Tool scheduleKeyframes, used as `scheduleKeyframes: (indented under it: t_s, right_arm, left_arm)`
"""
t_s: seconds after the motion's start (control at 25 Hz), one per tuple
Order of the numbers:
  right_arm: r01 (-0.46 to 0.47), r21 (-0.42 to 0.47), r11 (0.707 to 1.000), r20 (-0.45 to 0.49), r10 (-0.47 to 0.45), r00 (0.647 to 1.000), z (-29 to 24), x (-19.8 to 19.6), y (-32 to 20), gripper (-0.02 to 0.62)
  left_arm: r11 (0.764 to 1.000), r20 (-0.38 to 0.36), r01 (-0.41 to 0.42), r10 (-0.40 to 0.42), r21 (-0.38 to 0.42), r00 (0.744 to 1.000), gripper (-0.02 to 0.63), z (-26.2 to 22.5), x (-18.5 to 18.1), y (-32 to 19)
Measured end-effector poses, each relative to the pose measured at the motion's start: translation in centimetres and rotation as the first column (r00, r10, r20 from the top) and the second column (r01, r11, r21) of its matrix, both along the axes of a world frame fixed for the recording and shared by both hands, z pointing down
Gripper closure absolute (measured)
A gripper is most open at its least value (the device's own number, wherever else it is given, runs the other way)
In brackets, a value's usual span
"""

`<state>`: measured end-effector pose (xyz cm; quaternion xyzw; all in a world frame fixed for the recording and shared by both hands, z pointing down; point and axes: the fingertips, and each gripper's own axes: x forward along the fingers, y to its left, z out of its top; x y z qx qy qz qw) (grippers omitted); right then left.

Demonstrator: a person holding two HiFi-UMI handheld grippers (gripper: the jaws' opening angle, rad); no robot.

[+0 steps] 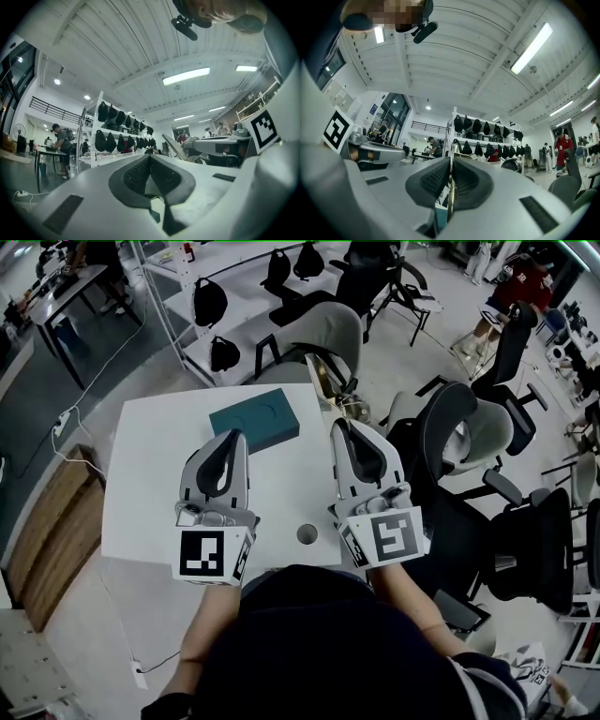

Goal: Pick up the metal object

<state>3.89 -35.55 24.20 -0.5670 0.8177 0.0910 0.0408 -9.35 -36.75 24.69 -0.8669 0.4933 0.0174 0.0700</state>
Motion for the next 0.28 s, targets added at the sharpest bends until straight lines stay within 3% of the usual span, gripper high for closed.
scheduleKeyframes:
  t_s: [0.28]
  right_arm:
    - [0.025, -0.008, 1.000, -0.005, -0.025, 1.000, 0.27, 0.97, 0.19, 0.560]
  left_arm:
    - [1.000, 0.007, 0.025, -0.025, -0.006, 1.000, 0.583, 0.34, 0.80, 0.58]
